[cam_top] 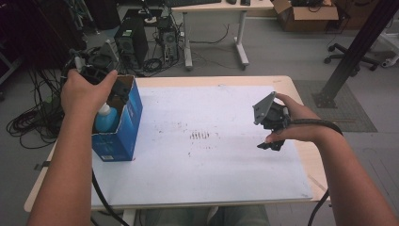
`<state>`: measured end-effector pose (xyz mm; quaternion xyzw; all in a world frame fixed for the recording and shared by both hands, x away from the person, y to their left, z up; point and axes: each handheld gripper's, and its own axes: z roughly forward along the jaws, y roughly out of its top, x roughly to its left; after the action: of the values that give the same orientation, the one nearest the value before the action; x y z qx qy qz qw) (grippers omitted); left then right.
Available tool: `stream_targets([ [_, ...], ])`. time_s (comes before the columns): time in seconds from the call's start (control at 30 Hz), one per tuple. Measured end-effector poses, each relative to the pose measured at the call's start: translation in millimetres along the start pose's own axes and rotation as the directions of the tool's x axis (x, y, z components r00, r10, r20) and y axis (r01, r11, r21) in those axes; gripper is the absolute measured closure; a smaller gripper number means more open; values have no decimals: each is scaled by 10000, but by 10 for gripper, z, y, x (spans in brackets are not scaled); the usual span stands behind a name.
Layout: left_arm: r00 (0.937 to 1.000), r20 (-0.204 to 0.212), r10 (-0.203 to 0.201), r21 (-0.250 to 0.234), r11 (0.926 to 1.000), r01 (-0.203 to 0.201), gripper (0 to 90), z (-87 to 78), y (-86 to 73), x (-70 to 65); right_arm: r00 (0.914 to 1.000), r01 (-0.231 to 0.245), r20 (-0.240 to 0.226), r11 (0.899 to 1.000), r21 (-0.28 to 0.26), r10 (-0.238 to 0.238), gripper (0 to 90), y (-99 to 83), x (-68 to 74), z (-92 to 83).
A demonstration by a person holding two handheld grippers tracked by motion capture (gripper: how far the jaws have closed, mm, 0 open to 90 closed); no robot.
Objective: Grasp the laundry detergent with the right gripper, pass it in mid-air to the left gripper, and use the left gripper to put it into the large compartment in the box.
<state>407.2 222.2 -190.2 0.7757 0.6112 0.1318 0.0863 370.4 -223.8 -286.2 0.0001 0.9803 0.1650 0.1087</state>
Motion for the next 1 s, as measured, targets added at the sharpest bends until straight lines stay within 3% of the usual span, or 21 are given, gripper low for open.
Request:
stream_targets([
  [0.17,9976,227,647,-233,9977,-642,45,-92,59,-123,10000,-12,30,10000,24,12,29,-24,0,-12],
  [0.27,9918,246,1253,-142,9921,-1250,44,-109,99,-222,10000,-33,21,10000,66,33,29,-36,2,-17],
  [0.33,9821,111,1882,-49,9821,-1881,45,-114,129,-314,10000,-42,28,9999,97,42,29,-43,3,-20],
  [0.47,9525,270,3034,-61,9529,-3033,45,-123,178,-504,10000,-41,16,9999,149,40,29,-54,8,-35],
  [0.57,9206,444,3880,-17,9215,-3883,45,-147,211,-642,10000,-51,40,9998,206,50,29,-62,10,-57],
  [0.63,8859,859,4559,54,8889,-4580,44,-161,226,-747,9999,-92,44,9998,196,91,29,-70,13,-73],
  [0.67,8754,923,4745,63,8789,-4770,46,-168,230,-779,9999,-100,74,9997,207,99,29,-76,12,-82],
  [0.7,8599,970,5011,31,8638,-5038,46,-177,234,-819,9999,-102,70,9997,230,101,29,-78,11,-90],
  [0.77,8402,1133,5303,-16,8457,-5336,46,-190,247,-885,9999,-95,95,9998,197,93,29,-88,8,-99],
  [0.8,8255,1159,5524,18,8309,-5563,46,-193,254,-925,9999,-112,83,9996,250,110,29,-92,8,-106],
  [0.83,8159,1204,5655,29,8217,-5699,46,-196,256,-950,9999,-94,109,9997,233,92,29,-98,7,-110],
  [0.9,7805,1464,6077,-19,7892,-6141,45,-210,258,-1020,9998,-195,90,9995,250,193,29,-107,14,-118],
  [0.93,7561,1650,6333,-76,7674,-6411,46,-222,254,-1067,9998,-205,91,9994,263,203,29,-112,16,-123],
  [0.97,7387,1753,6509,-115,7516,-6595,45,-230,252,-1096,9998,-192,90,9994,294,190,29,-117,15,-130],
  [1.0,7113,1951,6753,-190,7277,-6856,45,-241,245,-1144,9997,-209,94,9994,276,207,29,-121,17,-133],
])
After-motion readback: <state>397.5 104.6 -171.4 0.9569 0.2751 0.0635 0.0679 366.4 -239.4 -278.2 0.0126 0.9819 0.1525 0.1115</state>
